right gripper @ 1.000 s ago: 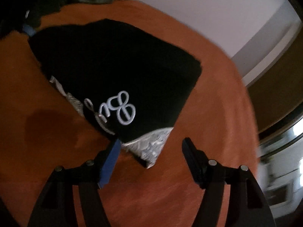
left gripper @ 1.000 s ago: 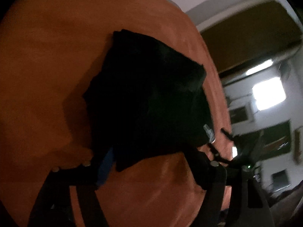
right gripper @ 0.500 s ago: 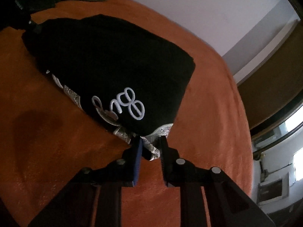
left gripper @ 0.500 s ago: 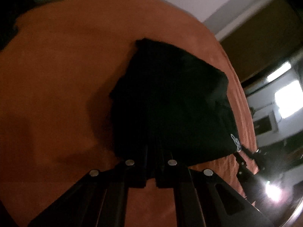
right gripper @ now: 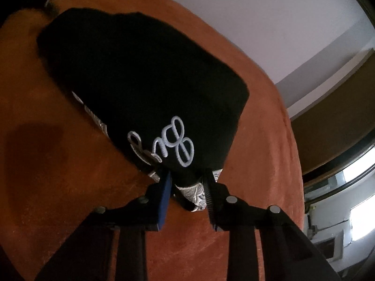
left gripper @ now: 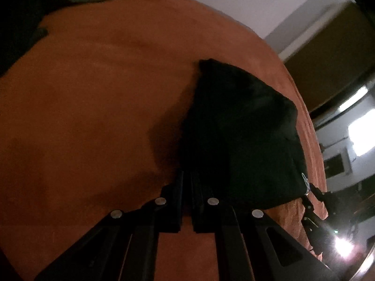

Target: Fold clothes

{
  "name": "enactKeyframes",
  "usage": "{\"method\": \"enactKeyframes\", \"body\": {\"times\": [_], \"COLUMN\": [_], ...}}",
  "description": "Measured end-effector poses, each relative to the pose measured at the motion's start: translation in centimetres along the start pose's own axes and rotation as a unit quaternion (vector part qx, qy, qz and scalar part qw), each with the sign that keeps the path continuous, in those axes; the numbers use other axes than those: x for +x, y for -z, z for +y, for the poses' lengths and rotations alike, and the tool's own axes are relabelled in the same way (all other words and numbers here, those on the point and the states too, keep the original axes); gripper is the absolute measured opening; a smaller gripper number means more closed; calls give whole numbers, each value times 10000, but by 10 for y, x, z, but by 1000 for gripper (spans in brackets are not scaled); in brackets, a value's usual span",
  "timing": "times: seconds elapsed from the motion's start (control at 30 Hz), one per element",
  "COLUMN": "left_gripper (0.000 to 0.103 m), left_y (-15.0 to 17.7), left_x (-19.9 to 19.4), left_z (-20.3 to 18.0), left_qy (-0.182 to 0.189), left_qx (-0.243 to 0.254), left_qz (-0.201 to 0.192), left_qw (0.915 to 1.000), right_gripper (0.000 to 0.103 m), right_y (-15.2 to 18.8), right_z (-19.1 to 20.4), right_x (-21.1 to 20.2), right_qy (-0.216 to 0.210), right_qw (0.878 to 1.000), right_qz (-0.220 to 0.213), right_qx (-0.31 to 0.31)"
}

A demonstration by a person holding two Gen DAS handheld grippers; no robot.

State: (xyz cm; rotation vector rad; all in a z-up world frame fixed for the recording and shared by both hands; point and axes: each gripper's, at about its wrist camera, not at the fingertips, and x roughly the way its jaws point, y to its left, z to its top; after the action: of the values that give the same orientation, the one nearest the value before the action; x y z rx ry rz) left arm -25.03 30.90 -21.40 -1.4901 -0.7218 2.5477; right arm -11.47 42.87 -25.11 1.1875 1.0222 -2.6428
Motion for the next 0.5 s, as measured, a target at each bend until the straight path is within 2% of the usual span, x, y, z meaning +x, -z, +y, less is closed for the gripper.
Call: {"method": "enactKeyframes", "body": {"times": [0.07, 0.1, 0.13, 0.17, 0.2, 0.3, 0.4, 0.47, 0.5], "left_gripper": [9, 20, 39, 49, 64, 67, 67, 67, 67], "left_y": [-12, -22, -35, -49, -63, -108, -136, -147, -149], "left_x": [-12, -19, -22, -23, -22, 20, 75, 105, 110], "left_z": [0, -3, -10, -17, -24, -50, -61, -65, -62], "left_qy": [73, 131, 239, 325, 319, 353, 304, 54, -143], "left_qx": [99, 209, 353, 503, 677, 1133, 1099, 1183, 1178], "left_qz": [-62, -100, -82, -60, -13, 419, 1211, 1534, 1512], "left_qw": [9999, 9996, 9991, 9982, 9972, 9921, 9861, 9811, 9814], "right_gripper": [26, 26, 26, 26, 26, 26, 26, 26, 26], "right_y": [1, 1, 0, 0, 2, 1, 1, 0, 0], "right_z": [-1, -1, -1, -2, -3, -2, 2, 3, 0], "right_x": [-7, -8, -7, -8, -9, -5, -7, -10, -9], "right_qy": [-5, -28, -50, -63, -69, -45, -43, -64, -87], "right_qw": [10000, 9999, 9999, 9998, 9998, 9998, 9998, 9998, 9998], "right_qz": [-71, -113, -155, -183, -199, -189, -157, -147, -140], "right_qx": [17, 0, -18, -30, -34, -53, -109, -97, -68]}}
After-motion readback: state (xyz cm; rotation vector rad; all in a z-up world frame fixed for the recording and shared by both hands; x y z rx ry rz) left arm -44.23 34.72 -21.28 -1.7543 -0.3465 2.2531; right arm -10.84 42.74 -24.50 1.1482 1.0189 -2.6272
